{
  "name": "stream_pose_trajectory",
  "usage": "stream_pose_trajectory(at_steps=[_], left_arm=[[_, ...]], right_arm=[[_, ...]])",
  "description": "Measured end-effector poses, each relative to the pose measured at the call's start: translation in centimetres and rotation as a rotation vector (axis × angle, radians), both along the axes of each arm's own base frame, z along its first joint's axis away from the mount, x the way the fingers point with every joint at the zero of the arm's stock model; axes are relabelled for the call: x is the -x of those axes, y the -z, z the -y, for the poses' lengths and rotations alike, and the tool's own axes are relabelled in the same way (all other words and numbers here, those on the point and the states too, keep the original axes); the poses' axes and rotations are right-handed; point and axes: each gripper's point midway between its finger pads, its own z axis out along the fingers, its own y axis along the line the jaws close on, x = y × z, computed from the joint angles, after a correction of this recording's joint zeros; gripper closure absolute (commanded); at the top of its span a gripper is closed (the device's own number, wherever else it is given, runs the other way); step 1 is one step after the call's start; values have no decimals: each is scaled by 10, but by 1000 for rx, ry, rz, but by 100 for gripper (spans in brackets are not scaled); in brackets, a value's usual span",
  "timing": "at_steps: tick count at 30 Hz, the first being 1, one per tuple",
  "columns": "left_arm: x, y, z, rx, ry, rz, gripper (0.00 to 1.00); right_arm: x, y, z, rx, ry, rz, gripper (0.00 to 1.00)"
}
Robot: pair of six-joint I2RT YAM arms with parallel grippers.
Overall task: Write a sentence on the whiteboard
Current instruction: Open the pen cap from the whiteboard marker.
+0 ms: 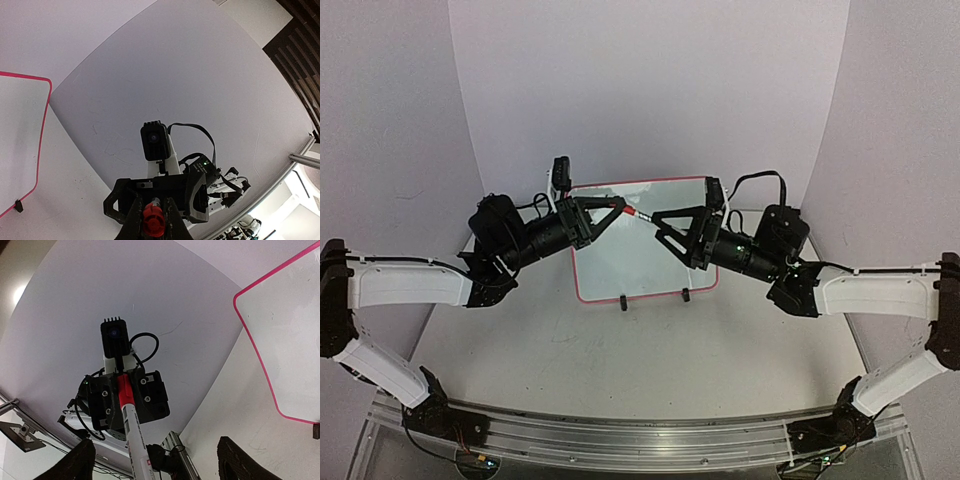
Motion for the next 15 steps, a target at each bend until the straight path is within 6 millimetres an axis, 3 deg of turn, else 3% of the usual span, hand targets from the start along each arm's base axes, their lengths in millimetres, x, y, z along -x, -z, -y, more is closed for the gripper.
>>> stream_pose_trajectory(at_steps=[15], left_arm=[[-3, 8, 4, -2, 6, -25, 100]], right_arm=[[8, -25, -5, -60, -61, 42, 38]])
